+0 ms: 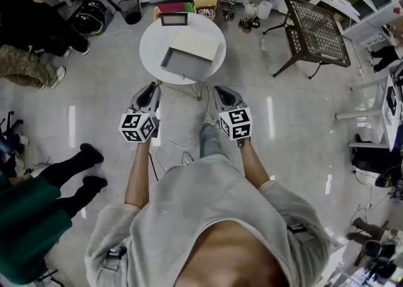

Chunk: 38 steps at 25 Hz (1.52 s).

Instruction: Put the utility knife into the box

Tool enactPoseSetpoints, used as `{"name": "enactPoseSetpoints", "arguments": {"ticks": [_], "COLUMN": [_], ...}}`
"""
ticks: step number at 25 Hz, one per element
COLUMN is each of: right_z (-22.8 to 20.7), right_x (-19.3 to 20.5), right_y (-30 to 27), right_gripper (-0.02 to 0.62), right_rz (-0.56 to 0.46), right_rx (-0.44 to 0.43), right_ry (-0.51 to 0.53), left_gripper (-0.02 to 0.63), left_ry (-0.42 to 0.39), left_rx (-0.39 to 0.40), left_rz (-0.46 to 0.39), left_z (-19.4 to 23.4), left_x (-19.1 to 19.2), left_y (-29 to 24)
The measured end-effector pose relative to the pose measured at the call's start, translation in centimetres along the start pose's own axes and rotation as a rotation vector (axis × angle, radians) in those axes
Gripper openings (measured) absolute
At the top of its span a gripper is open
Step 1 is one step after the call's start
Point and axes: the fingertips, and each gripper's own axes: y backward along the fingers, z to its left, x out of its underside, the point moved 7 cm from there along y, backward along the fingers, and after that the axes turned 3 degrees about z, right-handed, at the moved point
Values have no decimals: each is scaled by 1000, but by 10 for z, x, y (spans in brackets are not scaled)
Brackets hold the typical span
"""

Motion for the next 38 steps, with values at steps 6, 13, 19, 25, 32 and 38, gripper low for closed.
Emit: {"name": "enactPoseSetpoints", "arguments": {"ticks": [6, 13, 19, 25, 32, 38], "right_z": [-49, -107, -145, -168, -177, -173], "right_x": [-31, -63, -81, -90, -86, -78], "right_y": [-46, -90, -120, -143, -160, -170], "right_gripper": [31, 31, 31, 31, 31, 31], "right_rz": [-18, -38, -45, -41, -28, 7], "right_rx": [-52, -107, -152, -202, -233, -232], "right_ry": [8, 15, 20, 27, 12, 5], "left_gripper": [75, 75, 75, 75, 75, 75], "left_ry": [5, 5, -5, 2, 3, 34], "left_rx": [-58, -138, -190, -235, -258, -254], "left_rz": [-2, -9, -10, -7, 13, 32], "left_z": [7, 12, 13, 12, 15, 27], "left_x": [-21, -47, -61, -67, -64, -55], "left_y": [-50, -100, -133, -156, -166, -173]}}
